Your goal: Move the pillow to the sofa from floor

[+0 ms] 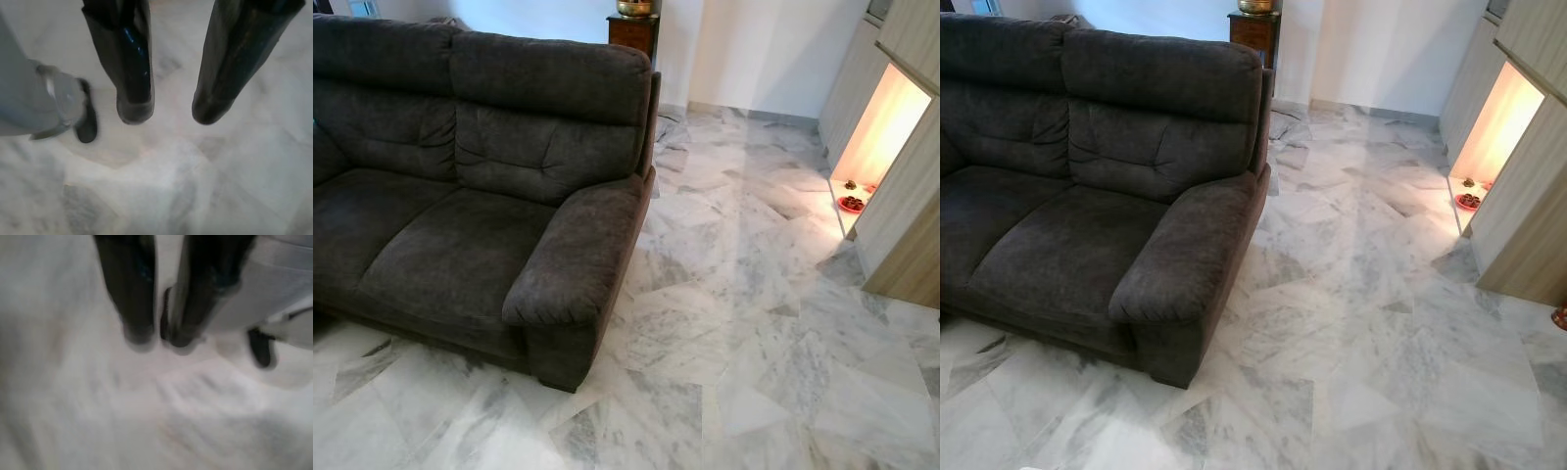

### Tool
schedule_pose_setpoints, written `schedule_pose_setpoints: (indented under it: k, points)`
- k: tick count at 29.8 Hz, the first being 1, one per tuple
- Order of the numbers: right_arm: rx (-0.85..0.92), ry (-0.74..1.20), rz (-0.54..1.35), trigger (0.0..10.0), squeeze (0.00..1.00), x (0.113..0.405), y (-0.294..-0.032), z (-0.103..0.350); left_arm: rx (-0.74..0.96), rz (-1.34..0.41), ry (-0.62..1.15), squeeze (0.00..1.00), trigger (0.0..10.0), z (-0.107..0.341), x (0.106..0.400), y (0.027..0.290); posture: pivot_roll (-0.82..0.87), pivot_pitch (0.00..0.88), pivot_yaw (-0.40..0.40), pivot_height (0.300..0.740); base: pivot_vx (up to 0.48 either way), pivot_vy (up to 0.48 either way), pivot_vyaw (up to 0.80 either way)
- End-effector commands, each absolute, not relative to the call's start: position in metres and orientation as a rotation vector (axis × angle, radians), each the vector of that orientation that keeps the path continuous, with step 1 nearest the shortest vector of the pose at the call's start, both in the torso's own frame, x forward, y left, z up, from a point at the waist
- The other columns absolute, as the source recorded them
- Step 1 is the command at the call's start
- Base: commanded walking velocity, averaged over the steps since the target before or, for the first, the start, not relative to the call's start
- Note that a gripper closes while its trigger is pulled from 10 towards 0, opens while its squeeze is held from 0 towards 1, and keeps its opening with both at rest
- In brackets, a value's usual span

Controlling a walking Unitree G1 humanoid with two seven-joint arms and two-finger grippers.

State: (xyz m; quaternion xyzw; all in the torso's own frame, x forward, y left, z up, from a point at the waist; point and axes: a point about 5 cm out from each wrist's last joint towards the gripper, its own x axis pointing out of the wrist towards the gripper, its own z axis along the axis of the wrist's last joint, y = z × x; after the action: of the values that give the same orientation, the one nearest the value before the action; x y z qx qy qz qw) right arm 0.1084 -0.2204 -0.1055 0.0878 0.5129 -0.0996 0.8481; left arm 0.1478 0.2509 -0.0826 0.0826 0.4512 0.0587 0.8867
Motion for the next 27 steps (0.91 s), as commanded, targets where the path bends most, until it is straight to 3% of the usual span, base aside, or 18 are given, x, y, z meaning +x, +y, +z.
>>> schedule_pose_setpoints:
  k: [1,27]
  points:
    - [0.236,0.874,-0.242,10.0,0.0,0.1896,-0.2122,-0.0766,0.087,0.11,0.902,0.0,10.0,-0.075,0.1752,0.2409,0.09,0.043,-0.025,0.74,0.0,0.0,0.0]
    - [0.253,0.861,-0.285,10.0,0.0,0.1923,-0.2149,-0.0748,0.123,0.08,0.905,0.0,10.0,-0.0758,0.1755,0.2372,0.1,0.043,-0.018,0.74,0.0,0.0,0.0]
